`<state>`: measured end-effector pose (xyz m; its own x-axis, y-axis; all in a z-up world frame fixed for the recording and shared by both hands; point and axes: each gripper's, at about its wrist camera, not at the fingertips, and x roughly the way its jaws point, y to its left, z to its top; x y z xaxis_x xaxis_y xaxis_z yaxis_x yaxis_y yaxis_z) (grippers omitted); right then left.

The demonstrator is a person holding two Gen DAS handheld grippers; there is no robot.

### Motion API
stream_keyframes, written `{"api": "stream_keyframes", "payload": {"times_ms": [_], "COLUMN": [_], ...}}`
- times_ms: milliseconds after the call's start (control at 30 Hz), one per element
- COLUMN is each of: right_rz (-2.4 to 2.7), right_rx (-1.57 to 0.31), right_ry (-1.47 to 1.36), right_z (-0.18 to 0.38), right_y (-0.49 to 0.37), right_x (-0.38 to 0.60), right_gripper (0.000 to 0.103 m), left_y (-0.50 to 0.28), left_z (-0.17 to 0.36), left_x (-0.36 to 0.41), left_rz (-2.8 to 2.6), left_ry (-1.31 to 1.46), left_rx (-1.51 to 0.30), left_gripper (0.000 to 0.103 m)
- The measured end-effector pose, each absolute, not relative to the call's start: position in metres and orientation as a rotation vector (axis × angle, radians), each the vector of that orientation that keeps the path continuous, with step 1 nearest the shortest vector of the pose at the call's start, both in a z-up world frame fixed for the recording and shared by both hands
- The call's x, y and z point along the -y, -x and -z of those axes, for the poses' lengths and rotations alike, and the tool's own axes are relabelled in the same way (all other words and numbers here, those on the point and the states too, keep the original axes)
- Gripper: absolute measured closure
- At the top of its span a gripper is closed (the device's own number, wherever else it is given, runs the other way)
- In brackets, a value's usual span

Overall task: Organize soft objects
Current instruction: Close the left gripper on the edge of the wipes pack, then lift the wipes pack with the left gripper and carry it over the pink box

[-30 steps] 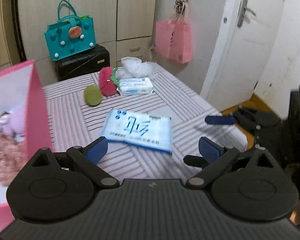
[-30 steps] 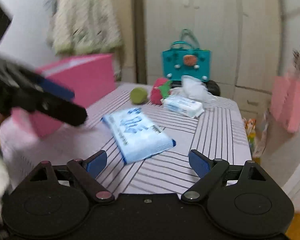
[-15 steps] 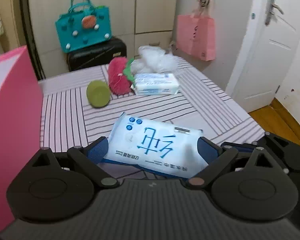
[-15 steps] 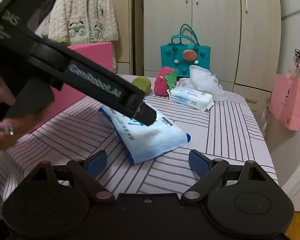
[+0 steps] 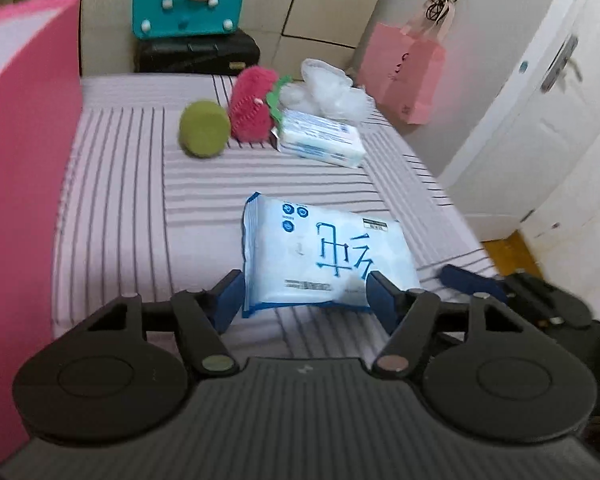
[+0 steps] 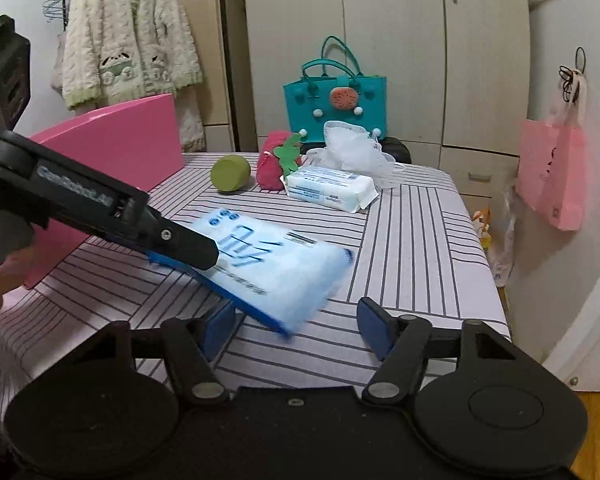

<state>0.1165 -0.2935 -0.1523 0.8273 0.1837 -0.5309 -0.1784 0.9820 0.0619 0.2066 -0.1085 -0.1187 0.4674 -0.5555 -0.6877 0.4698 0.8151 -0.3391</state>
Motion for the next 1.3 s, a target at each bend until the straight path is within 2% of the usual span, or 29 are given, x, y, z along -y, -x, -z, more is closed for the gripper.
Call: {"api": "stream_keyframes", "payload": {"times_ms": [133, 367, 500, 733, 1000, 1100, 1300], "right_rz": [-0.204, -0.204, -0.215, -0.229, -0.256, -0.259, -0.24], "right_rx": [-0.567, -0.55, -0.547, -0.536, -0.557, -0.559, -0.558], "right_ry": [-0.015, 0.042, 0.023, 0.029, 0.026, 0.018, -0.016], "right_z": [0.152, 0.154, 0.155, 0.158, 0.157, 0.157, 0.154], "right_y": [-0.12, -0.12, -0.123, -0.131, -0.143, -0.144, -0.142], "right_x": [0.295, 0.29, 0.296, 0.294, 0.285, 0.285, 0.284], "right_gripper": [0.04, 0.04, 0.037, 0.027, 0.019, 0.02, 0.027], "left_y": [-0.207, -0.218, -0.22, -0.214, -0.211, -0.211, -0.207], "left_z": [0.117, 0.119, 0.121, 0.124, 0.128, 0.128, 0.127], "left_x": [0.112, 0.118, 0.122, 0.125, 0.124, 0.123, 0.128], "left_rz": [0.637, 0.558, 0.566, 0.576, 0.644, 0.637, 0.624], "left_ry": [0.121, 0.063, 0.056, 0.023, 0.055, 0.061, 0.072], "left_rx": [-0.892, -0.848, -0.83, -0.794, -0.765, -0.76, -0.76], "left_gripper": [0.043, 0.044, 0.052, 0.054, 0.059, 0.061, 0.064]}}
